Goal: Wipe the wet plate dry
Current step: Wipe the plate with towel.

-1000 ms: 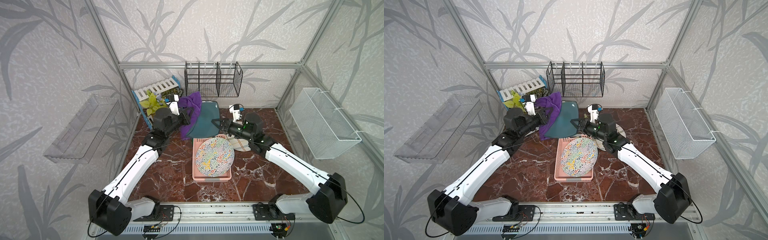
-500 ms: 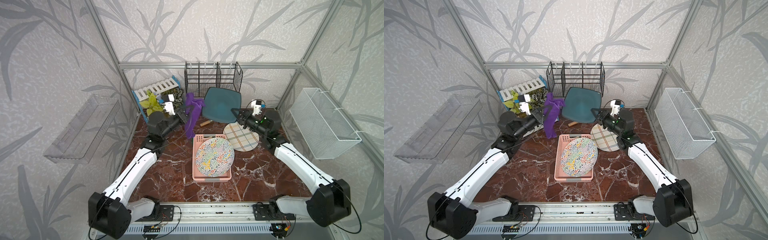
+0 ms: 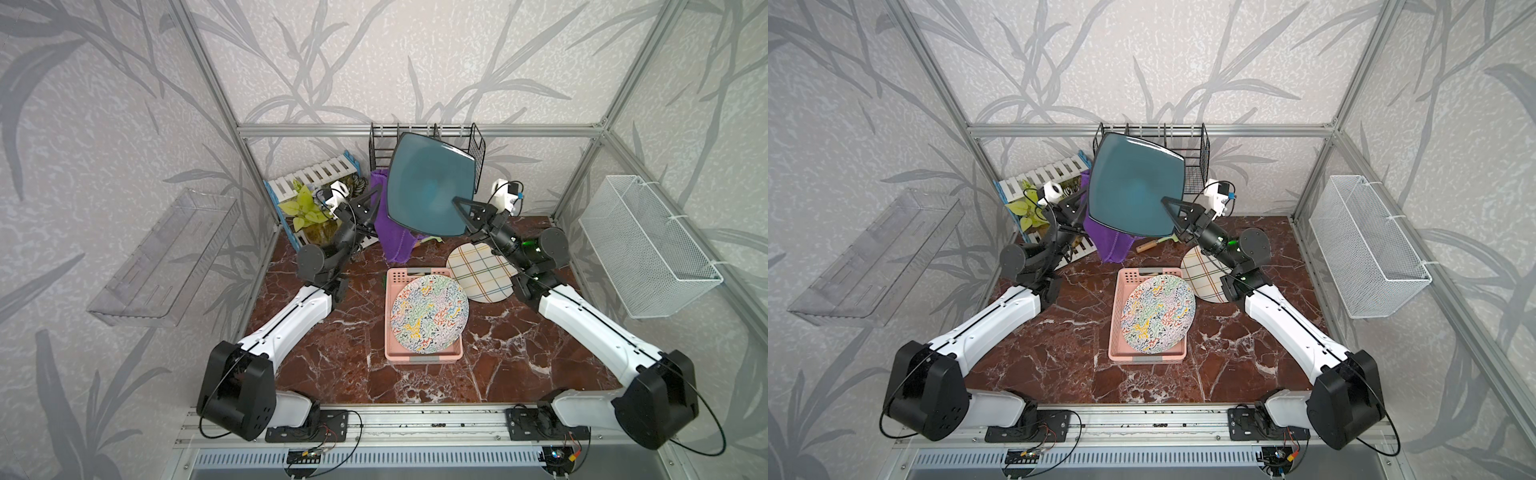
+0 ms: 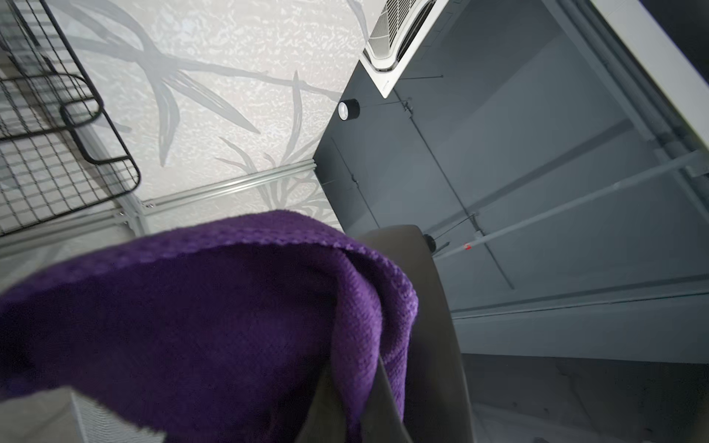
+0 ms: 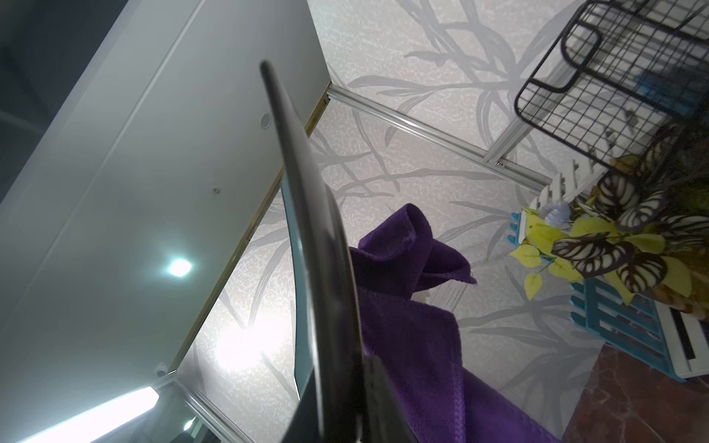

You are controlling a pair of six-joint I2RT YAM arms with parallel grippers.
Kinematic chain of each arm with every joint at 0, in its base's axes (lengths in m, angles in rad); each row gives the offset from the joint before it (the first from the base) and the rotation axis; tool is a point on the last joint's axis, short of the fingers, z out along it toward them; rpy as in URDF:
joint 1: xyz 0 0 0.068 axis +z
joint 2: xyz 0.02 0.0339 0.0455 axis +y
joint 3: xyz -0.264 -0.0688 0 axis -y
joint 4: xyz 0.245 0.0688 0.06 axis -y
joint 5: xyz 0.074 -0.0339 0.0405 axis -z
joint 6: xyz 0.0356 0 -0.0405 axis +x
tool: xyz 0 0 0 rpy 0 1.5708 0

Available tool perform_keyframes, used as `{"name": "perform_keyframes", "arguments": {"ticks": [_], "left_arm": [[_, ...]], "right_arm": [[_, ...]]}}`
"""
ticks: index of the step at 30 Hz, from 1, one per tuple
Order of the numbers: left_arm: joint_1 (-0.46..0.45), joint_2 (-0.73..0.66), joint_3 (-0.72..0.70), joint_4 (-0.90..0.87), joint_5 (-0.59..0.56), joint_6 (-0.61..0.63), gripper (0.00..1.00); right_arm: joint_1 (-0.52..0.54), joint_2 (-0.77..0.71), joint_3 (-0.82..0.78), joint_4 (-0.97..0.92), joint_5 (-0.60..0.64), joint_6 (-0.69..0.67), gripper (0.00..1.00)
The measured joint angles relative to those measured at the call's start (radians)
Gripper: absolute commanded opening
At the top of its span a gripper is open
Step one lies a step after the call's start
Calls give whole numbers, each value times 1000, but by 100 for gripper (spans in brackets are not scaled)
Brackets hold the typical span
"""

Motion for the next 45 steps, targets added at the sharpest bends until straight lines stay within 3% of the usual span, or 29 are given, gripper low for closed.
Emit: {"name": "perform_keyframes", "arguments": {"ticks": [5,12,18,21,25,29,33,38,41,45], "left_arm": [[-53,30,5,71,-60,-74,0],[-166,40,31,73,-114,-72,0],[-97,50,108,71,-105,-71,0],[-68,84,186,84,-118,-76,0],[-97,125,247,123,-146,-82,0],[-187,128,222,125,-149,-71,0],[-242,80,84,104,-122,-39,0],[-175,-126,-92,-117,-76,122,0],[-95,-272,-77,-415,-86,349,0],[-80,-360,23,-712,-121,624,0]], "right_arm": [[57,62,14,5,6,3,0],[23,119,190,-18,1,-7,0],[-34,51,126,-43,13,-45,0],[8,6,73,-93,21,-102,0],[79,-12,72,-118,23,-165,0],[81,18,148,-104,6,-181,0],[33,59,236,-110,-3,-174,0],[-71,39,187,-190,7,-180,0],[-98,-16,117,-282,37,-215,0],[-109,-87,39,-373,77,-249,0]]}}
